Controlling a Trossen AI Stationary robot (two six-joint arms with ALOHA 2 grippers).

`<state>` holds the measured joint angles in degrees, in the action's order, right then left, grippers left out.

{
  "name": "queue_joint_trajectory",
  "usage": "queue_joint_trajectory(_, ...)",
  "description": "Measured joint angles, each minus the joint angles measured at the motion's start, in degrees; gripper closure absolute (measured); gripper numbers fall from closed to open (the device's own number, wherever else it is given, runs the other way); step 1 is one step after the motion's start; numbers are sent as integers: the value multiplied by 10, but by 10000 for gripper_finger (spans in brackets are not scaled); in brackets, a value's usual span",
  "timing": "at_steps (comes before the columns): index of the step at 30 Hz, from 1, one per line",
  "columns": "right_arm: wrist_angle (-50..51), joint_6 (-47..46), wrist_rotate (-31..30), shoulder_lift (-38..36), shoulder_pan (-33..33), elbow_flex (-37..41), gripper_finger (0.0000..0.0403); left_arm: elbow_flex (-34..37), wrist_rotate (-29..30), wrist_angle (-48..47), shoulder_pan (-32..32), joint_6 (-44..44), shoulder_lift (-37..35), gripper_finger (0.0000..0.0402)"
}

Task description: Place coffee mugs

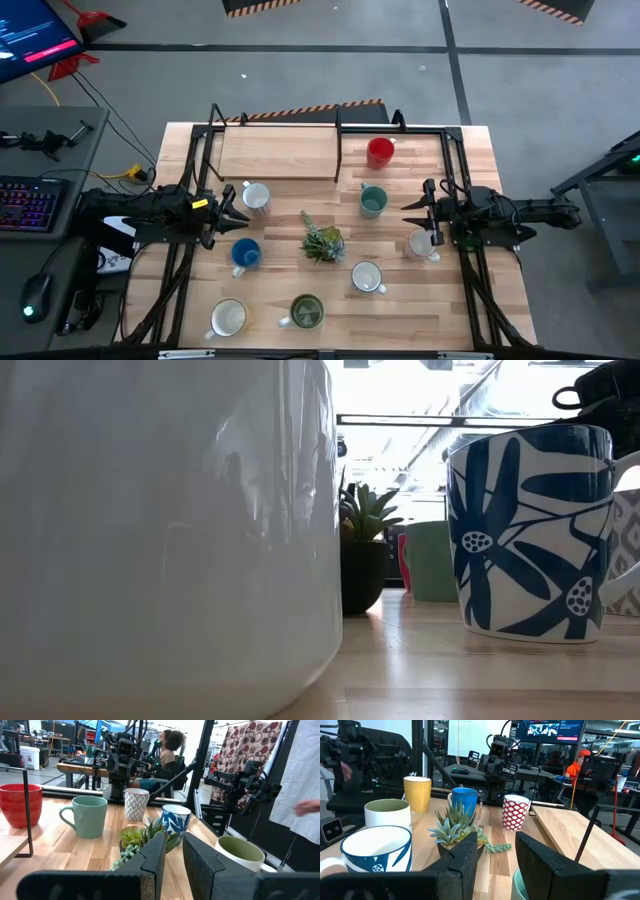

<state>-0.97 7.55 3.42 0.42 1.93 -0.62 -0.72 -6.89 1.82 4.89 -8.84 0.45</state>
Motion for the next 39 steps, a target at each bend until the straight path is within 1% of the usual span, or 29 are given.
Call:
queue_joint_trajectory(3, 0, 0, 0, 0, 0, 0, 284, 0, 0, 0, 0, 6, 0, 343)
queue_joint_trajectory(12, 0, 0, 0, 0, 0, 0, 284, 0, 0, 0, 0, 61, 0, 343)
queue_joint_trajectory(16, -2, 8, 0, 0, 0, 0, 284, 0, 0, 0, 0, 65, 0, 343)
queue_joint_trajectory(20, -2, 9, 0, 0, 0, 0, 284, 0, 34, 10, 0, 65, 0, 343)
queue_joint_trajectory(24, -2, -14, 0, 0, 0, 0, 284, 0, 37, 13, 0, 60, 0, 343)
queue_joint_trajectory(30, -2, -76, 0, 0, 0, 0, 284, 0, 37, 7, 0, 60, 0, 343)
queue_joint_trajectory(39, -13, -76, 0, 0, 0, 0, 284, 0, 52, 11, 0, 61, 0, 343)
